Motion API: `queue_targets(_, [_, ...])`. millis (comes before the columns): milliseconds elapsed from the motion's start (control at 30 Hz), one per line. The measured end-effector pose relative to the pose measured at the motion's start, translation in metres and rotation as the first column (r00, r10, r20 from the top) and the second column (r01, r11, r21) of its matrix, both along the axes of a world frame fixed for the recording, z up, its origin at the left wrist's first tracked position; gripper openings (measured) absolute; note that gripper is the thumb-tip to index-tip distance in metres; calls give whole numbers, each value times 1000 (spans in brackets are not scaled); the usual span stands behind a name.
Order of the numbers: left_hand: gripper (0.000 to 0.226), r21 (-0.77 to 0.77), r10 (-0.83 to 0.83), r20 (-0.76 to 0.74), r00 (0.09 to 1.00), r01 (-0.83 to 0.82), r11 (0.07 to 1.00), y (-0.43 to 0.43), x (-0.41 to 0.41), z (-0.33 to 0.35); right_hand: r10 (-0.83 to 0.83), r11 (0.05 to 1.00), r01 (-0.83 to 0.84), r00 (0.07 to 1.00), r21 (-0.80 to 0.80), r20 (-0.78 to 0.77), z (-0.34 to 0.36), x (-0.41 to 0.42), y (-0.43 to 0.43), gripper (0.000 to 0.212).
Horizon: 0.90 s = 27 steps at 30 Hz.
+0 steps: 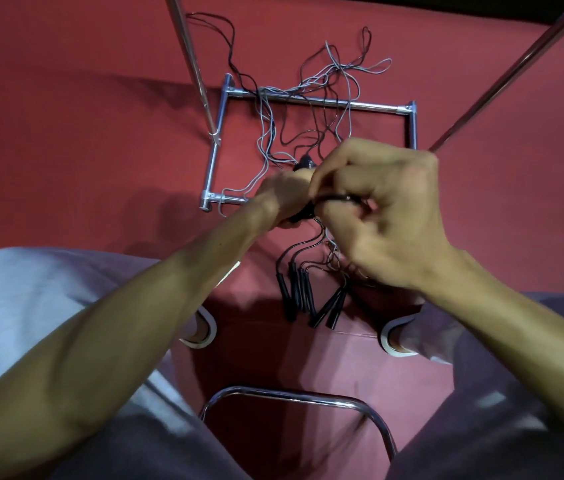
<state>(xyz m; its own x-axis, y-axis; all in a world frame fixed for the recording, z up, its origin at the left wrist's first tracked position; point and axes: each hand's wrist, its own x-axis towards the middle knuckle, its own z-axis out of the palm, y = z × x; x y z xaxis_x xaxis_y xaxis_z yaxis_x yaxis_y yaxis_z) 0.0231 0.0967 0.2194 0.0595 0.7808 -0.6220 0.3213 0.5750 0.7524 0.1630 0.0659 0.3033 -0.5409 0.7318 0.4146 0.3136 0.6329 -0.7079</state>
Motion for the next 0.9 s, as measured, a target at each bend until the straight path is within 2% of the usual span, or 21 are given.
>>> queue_targets(67, [37, -227, -278, -58, 959, 259, 939, 6, -4, -4, -80, 971, 52, 991, -233, -109, 3, 1, 9, 25])
queue_targets(100, [43, -340, -407, -73, 911, 361, 869, 7, -8, -4, -127, 920, 42, 973, -390, -194, 6, 3, 15, 26])
queue_targets(133, [45, -386, -499, -113, 859, 425, 819, 7, -12, -7, -175, 848, -6, 941, -530, -290, 9, 4, 19, 25])
queue_targets(167, [42, -356, -548, -147, 824, 472, 806, 6, -14, -7, -242, 766, -46, 903, -641, -355, 12, 6, 23, 21])
queue_targets(200, [35, -243, -540, -147, 829, 499, 832, 5, -15, -6, -330, 680, -60, 865, -730, -378, 15, 6, 27, 16])
queue_targets(233, [28, -95, -498, -78, 864, 491, 866, 4, -14, 1, -428, 585, -56, 827, -809, -366, 17, 8, 31, 15])
queue_targets(267, [25, 12, -448, 90, 889, 449, 893, 3, -11, 12, -532, 478, -50, 778, -877, -334, 18, 10, 36, 17])
queue_targets(300, [36, 34, -393, 308, 867, 402, 915, 1, -8, 22, -635, 368, -59, 713, -928, -297, 18, 15, 43, 19])
queue_targets(333, [54, 21, -333, 510, 793, 376, 926, -1, -5, 31, -724, 271, -83, 640, -959, -260, 17, 21, 50, 22])
queue_targets(367, [68, 18, -299, 627, 719, 370, 929, -4, -2, 41, -787, 201, -109, 573, -974, -227, 17, 28, 57, 23])
queue_targets(400, [74, 43, -299, 646, 702, 357, 933, -8, 0, 44, -823, 159, -110, 534, -981, -194, 16, 35, 64, 23])
queue_targets(433, [69, 87, -316, 612, 725, 336, 938, -11, 4, 49, -836, 133, -92, 524, -987, -161, 15, 41, 69, 23])
queue_targets(500, [44, 161, -353, 506, 787, 316, 935, -14, 9, 49, -830, 119, -21, 546, -993, -111, 11, 49, 74, 22])
queue_targets(567, [31, 177, -377, 399, 836, 333, 926, -12, 10, 49, -830, 135, 78, 553, -988, -70, 5, 56, 78, 22])
queue_targets(667, [27, 178, -380, 291, 878, 340, 923, -7, 8, 48, -860, 163, 216, 509, -963, -32, 2, 59, 83, 26])
queue_targets(767, [26, 194, -390, 248, 887, 349, 917, -8, 7, 50, -881, 259, 344, 466, -903, -75, 0, 60, 89, 42])
queue_targets(833, [28, 197, -417, 212, 884, 379, 904, -9, 3, 49, -867, 313, 361, 487, -879, -108, -2, 58, 88, 41])
queue_targets(900, [29, 184, -438, 204, 875, 405, 896, -10, -1, 46, -812, 395, 348, 564, -850, -147, -3, 53, 83, 25])
